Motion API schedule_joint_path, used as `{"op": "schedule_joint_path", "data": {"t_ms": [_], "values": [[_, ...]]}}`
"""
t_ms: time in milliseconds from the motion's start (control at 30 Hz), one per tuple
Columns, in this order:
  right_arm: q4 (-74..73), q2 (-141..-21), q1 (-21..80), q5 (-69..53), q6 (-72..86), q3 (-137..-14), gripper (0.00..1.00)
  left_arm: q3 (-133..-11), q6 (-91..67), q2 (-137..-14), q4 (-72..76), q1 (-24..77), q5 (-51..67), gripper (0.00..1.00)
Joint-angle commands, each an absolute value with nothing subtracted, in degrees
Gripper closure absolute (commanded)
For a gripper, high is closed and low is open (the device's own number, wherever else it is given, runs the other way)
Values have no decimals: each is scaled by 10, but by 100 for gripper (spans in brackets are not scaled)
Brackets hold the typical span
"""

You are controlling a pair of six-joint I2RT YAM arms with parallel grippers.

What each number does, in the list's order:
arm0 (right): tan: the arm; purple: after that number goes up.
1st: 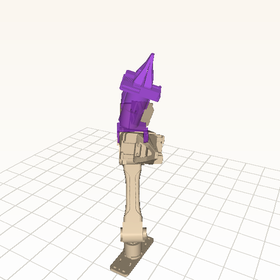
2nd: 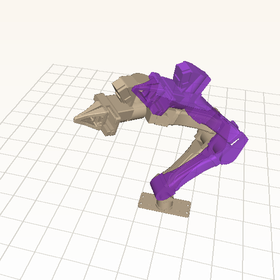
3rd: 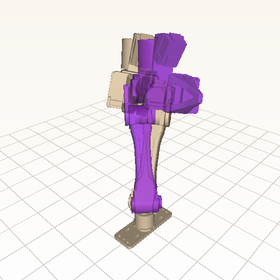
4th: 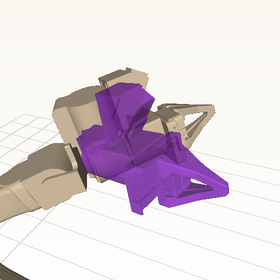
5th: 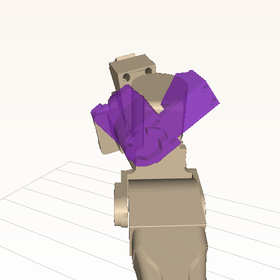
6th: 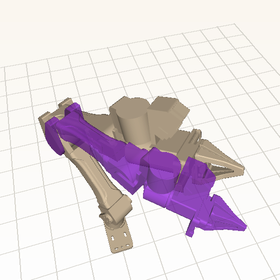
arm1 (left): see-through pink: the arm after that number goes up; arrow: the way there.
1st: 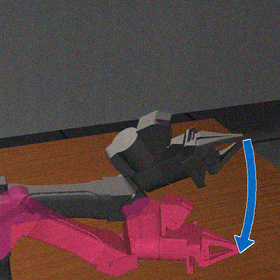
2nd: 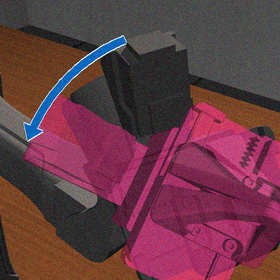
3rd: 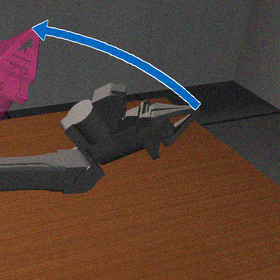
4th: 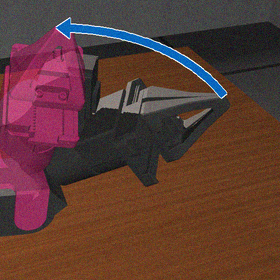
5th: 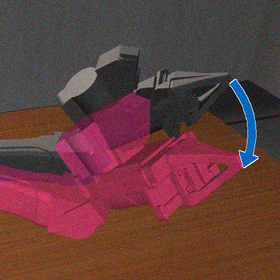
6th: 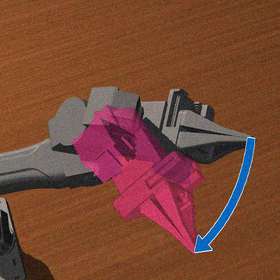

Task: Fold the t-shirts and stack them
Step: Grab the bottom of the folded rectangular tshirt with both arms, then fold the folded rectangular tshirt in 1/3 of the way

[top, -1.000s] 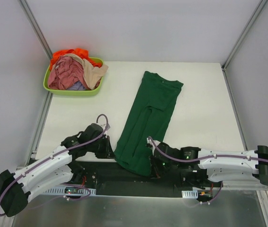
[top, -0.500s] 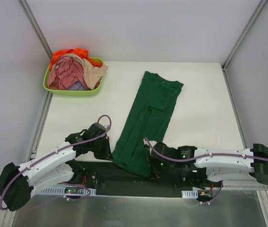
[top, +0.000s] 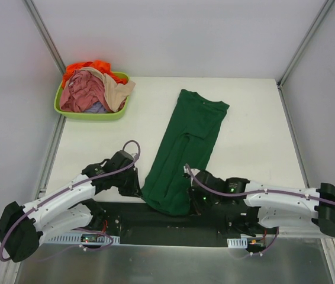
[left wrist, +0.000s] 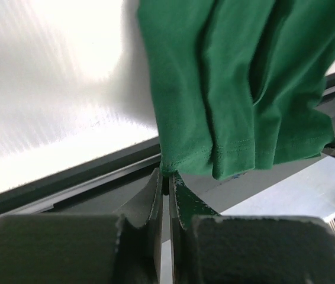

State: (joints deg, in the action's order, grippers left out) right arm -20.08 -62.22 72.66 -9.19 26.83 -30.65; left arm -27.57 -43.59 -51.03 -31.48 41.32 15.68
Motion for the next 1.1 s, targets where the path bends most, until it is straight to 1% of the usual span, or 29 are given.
{"op": "schedule_joint_path", "data": {"t_ms": [0,100,167,233,300,367,500,633,767,1067], "values": [[-216,-550,667,-77,220,-330,100,-346,-410,-531,-287,419,104,100],[-239,-524,607,-91,171,-341,100,-401,-385,-575,-265,417,70,100],[-266,-517,559,-85,131,-356,100,-453,-368,-626,-262,417,46,100],[-270,-521,507,-83,101,-374,100,-500,-353,-677,-251,417,16,100],[-267,-534,476,-73,78,-395,100,-546,-345,-737,-235,416,-33,100],[-260,-557,443,-53,57,-416,100,-598,-329,-793,-227,405,-54,100],[-232,-605,389,-12,38,-446,100,-690,-300,-893,-217,370,-1,100],[-200,-649,343,-6,29,-465,99,-764,-295,-963,-214,349,37,100],[-191,-687,305,-12,13,-490,100,-816,-263,-995,-214,340,10,100],[-166,-740,244,-32,9,-513,100,-881,-239,-1059,-214,321,38,100]]}}
